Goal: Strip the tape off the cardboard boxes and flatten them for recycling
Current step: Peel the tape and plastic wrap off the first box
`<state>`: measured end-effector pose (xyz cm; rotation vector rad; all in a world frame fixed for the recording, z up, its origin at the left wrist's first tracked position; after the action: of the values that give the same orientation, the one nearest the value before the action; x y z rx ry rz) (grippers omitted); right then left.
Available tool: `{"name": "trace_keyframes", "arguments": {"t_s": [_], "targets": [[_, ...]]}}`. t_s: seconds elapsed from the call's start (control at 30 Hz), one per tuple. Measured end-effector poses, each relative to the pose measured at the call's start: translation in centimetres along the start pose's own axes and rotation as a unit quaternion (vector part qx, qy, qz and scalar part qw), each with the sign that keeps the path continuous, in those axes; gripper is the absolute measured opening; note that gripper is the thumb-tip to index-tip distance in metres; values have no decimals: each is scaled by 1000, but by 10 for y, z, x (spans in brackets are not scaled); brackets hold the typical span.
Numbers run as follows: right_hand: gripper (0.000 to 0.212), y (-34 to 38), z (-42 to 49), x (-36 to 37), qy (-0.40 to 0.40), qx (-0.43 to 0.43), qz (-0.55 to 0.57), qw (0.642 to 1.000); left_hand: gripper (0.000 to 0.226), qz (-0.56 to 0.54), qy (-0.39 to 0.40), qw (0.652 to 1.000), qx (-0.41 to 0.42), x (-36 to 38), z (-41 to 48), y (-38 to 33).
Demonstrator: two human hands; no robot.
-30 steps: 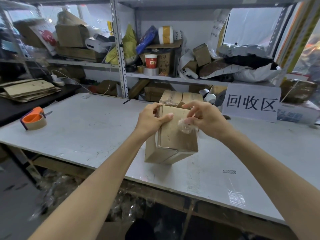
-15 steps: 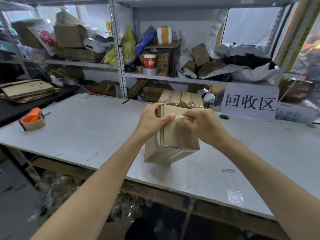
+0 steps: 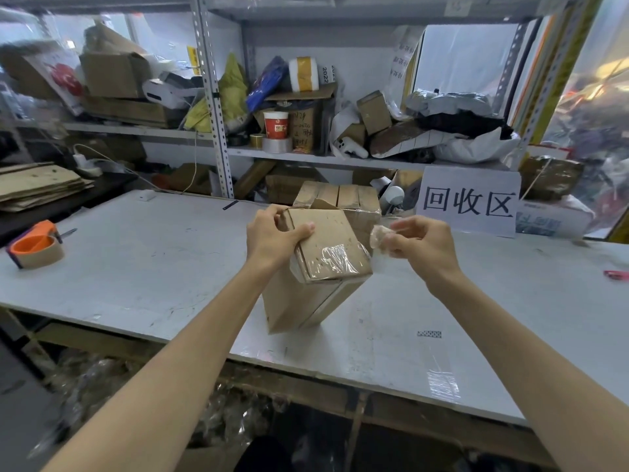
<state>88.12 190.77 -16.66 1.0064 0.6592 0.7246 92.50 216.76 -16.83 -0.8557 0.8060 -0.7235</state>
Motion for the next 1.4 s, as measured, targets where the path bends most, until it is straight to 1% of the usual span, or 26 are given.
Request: {"name": "trace_keyframes", "arguments": {"t_s": [0.07, 0.17, 0.3, 0.37, 0.4, 0.47, 0.5, 0.57, 0.6, 0.7, 0.8, 0.87, 0.93, 1.0, 1.03, 1.1, 1.17, 1.2, 1.23, 1.27, 1.3, 1.33, 1.4], "targets": [[14, -16, -1, 1, 0, 14, -24, 1000, 51, 12, 1, 1000, -6, 2, 1, 1], [12, -44, -3, 3, -7, 35, -100, 994, 50, 20, 13, 1000, -10, 5, 2, 2], [8, -87, -17, 12, 40, 112, -194, 974, 44, 24, 22, 999, -3, 8, 0, 2], [4, -100, -24, 16, 50, 129, -213, 967, 45, 27, 22, 999, 2, 8, 0, 2], [1, -104, -26, 18, 58, 122, -231, 963, 45, 30, 23, 999, 5, 8, 0, 2], [12, -107, -28, 19, 68, 105, -267, 956, 47, 40, 26, 999, 11, 8, 0, 3], [18, -105, -28, 18, 60, 98, -272, 956, 47, 47, 29, 998, 16, 8, 1, 3], [31, -93, -23, 14, 30, 73, -259, 963, 47, 59, 31, 997, 29, 8, 1, 3], [32, -83, -21, 13, 18, 57, -242, 968, 46, 66, 31, 997, 36, 7, 1, 3], [19, -49, -19, 16, -15, 2, -152, 988, 47, 83, 33, 995, 47, 8, 0, 1], [25, -14, -23, 24, -41, -48, -92, 994, 48, 86, 33, 995, 46, 7, 0, -2], [32, -3, -25, 29, -31, -42, -83, 995, 52, 85, 34, 995, 44, 6, -2, -3], [34, -5, -23, 33, -8, 6, -71, 997, 53, 85, 38, 995, 42, 6, -3, -4], [29, -13, -23, 33, 8, 52, -57, 997, 53, 83, 42, 995, 38, 6, -4, -4], [25, -14, -23, 32, 7, 44, -68, 997, 53, 84, 43, 995, 38, 5, -3, -3], [17, -8, -26, 27, -20, -27, -92, 995, 54, 90, 43, 994, 39, 5, -3, -3], [15, 11, -34, 24, -44, -122, -50, 990, 55, 99, 42, 993, 42, 6, -3, -4], [15, 22, -40, 26, -33, -172, -28, 984, 57, 102, 43, 993, 41, 7, -3, -4], [18, 30, -46, 31, -5, -212, -26, 977, 59, 105, 46, 993, 38, 8, -3, -4], [23, 35, -52, 38, 32, -233, -42, 971, 60, 107, 51, 992, 35, 10, -3, -3], [30, 37, -56, 45, 65, -231, -63, 969, 62, 110, 59, 992, 32, 11, -4, -2], [34, 36, -58, 49, 87, -212, -75, 971, 65, 113, 68, 991, 29, 13, -4, -1], [34, 33, -56, 50, 94, -161, -51, 981, 71, 118, 85, 989, 17, 14, -4, 1]]}}
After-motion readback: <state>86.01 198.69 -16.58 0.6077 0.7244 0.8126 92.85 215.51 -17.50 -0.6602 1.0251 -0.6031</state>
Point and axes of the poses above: each hand's wrist, its own z-axis towards the middle knuckle, its own x-axis out of the palm, y = z × x, the point moved 6 cm from there along z, towards the middle knuckle, and after that the axes turned 15 degrees about -y, right-handed, at the moved point
